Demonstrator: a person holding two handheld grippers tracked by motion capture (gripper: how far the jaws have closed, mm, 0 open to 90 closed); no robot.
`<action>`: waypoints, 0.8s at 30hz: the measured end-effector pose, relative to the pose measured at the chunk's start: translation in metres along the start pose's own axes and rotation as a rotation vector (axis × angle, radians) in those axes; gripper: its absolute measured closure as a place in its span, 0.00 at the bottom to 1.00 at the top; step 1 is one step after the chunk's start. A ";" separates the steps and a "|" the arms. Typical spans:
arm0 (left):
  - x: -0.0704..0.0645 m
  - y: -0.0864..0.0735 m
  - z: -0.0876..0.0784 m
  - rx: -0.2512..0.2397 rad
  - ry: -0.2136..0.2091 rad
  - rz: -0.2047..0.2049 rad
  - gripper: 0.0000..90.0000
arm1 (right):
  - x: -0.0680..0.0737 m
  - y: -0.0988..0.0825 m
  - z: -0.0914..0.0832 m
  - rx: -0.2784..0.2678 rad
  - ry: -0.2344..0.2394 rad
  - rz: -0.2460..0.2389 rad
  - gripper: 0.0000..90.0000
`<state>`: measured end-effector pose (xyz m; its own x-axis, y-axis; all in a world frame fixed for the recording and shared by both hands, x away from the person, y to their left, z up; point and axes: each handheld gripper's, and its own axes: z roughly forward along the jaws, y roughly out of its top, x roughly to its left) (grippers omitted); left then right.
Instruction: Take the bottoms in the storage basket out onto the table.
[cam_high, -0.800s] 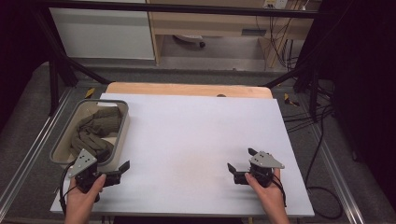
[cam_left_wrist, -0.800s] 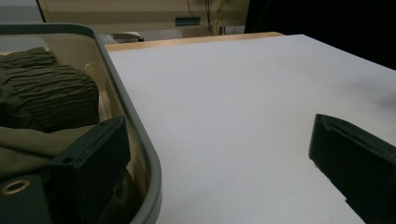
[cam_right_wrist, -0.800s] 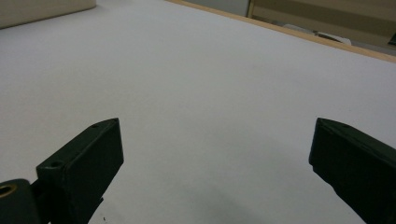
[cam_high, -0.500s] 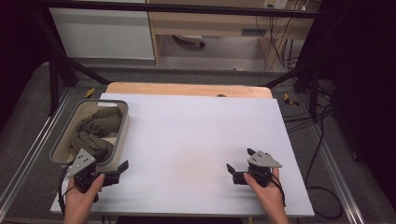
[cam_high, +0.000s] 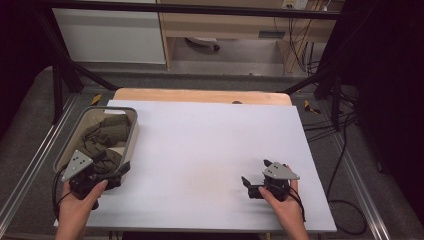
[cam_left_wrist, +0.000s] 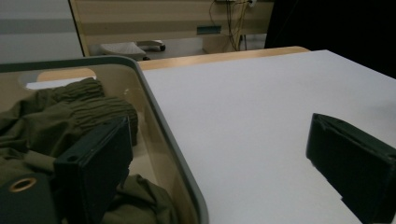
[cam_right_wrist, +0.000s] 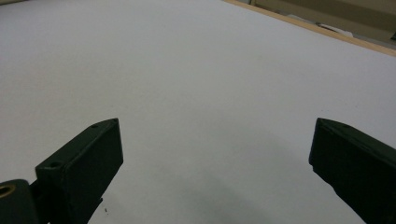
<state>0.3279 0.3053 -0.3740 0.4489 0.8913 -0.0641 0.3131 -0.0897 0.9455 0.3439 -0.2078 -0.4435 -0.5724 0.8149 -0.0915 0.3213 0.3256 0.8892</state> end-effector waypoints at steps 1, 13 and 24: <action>0.002 0.003 0.000 -0.003 0.012 -0.005 0.09 | 0.000 0.000 0.000 0.004 -0.002 -0.006 0.04; 0.041 0.032 0.008 0.108 0.070 0.013 0.10 | 0.007 0.003 0.003 0.010 -0.010 -0.043 0.04; 0.069 0.038 0.018 0.175 0.124 0.029 0.10 | 0.006 0.002 0.002 0.021 -0.004 -0.037 0.04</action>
<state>0.3860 0.3556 -0.3479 0.3566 0.9342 0.0123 0.4474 -0.1823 0.8756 0.3429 -0.2010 -0.4433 -0.5810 0.8040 -0.1262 0.3154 0.3654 0.8758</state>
